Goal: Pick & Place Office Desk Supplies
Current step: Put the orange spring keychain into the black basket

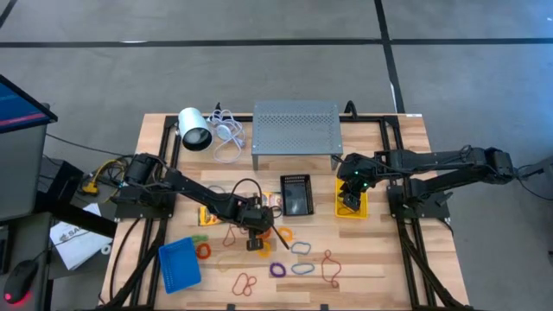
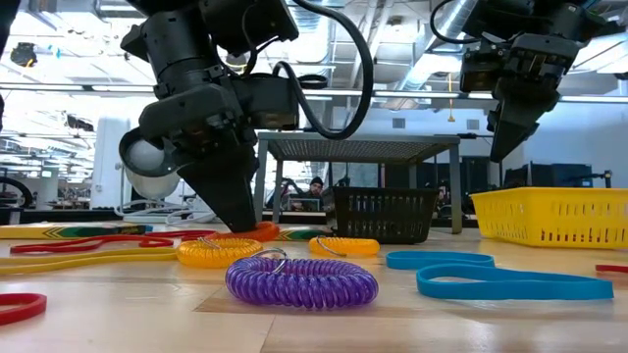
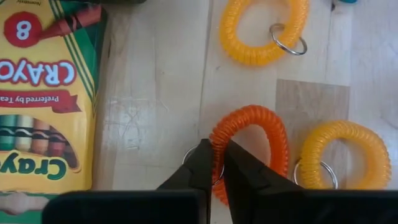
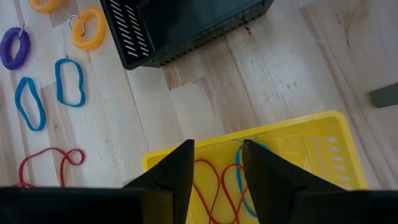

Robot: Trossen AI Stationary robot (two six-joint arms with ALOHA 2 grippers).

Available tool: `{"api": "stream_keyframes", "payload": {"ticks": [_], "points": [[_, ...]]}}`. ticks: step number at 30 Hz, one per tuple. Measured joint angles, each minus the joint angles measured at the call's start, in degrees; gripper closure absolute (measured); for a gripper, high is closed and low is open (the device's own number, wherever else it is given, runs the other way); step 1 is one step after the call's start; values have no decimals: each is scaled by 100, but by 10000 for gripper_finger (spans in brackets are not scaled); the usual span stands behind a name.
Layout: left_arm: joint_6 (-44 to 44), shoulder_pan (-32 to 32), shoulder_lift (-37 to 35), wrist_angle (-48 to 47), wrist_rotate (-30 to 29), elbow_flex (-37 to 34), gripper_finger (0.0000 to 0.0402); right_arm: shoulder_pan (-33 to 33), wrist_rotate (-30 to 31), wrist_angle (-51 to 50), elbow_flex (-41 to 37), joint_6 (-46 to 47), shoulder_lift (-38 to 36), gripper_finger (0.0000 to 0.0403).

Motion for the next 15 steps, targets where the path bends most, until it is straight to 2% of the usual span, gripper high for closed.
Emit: {"api": "stream_keyframes", "payload": {"ticks": [5, 11, 15], "points": [[-26, -27, -275, -211, -23, -33, 394, 0, 0, -8, 0, 0, -2, 272], [22, -30, -1226, -382, -383, -31, 396, 0, 0, -18, 0, 0, -2, 272], [349, 166, -1909, 7, -570, -25, 396, 0, 0, -9, 0, 0, -2, 272]]}}
